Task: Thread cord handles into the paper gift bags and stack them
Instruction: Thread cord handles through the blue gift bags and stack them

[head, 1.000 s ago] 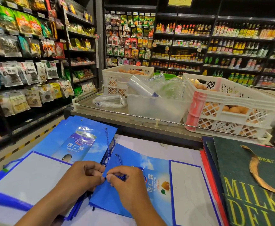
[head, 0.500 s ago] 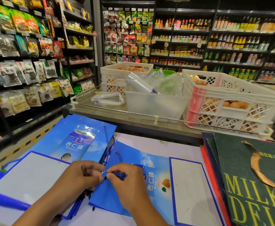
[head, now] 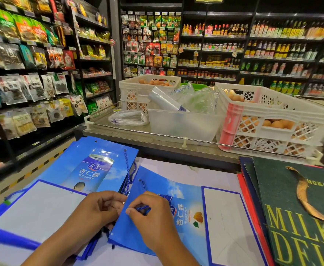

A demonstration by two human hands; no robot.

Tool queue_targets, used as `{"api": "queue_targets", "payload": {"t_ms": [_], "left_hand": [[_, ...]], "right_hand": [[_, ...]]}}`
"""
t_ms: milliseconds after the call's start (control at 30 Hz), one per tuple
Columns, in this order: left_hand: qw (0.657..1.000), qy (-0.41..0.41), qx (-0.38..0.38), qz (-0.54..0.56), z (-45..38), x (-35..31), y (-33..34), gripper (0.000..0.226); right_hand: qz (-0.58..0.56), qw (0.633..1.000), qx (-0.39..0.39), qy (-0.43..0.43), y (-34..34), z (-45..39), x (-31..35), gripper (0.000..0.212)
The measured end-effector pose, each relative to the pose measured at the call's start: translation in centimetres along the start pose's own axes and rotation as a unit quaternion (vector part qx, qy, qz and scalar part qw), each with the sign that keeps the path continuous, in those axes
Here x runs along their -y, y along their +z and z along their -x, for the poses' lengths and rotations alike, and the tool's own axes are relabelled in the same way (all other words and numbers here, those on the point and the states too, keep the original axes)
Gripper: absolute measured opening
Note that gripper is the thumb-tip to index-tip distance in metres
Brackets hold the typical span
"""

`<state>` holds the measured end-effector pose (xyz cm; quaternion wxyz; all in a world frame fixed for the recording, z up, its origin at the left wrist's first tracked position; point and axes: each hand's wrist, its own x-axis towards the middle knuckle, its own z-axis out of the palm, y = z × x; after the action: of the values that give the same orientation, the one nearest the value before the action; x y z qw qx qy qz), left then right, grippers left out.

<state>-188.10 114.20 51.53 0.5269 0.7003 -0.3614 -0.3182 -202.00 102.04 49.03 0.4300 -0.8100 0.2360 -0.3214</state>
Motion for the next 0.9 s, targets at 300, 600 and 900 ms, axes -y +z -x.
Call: {"api": "queue_targets", "payload": {"t_ms": [300,600,900], "left_hand": [[0.998,0.039,0.033,-0.046,-0.2,0.5,-0.4,0.034],[0.99,0.063,0.082,-0.1,-0.4,0.8,-1.2,0.007],[0.992,0.048,0.086,-0.073,-0.1,0.4,-1.1,0.02]], "right_hand": [[-0.028,0.998,0.04,0.029,-0.4,0.1,-0.1,0.003],[-0.048,0.993,0.1,0.026,-1.3,0.3,0.0,0.004],[-0.046,0.996,0.078,0.014,-1.2,0.1,-0.3,0.002]]}}
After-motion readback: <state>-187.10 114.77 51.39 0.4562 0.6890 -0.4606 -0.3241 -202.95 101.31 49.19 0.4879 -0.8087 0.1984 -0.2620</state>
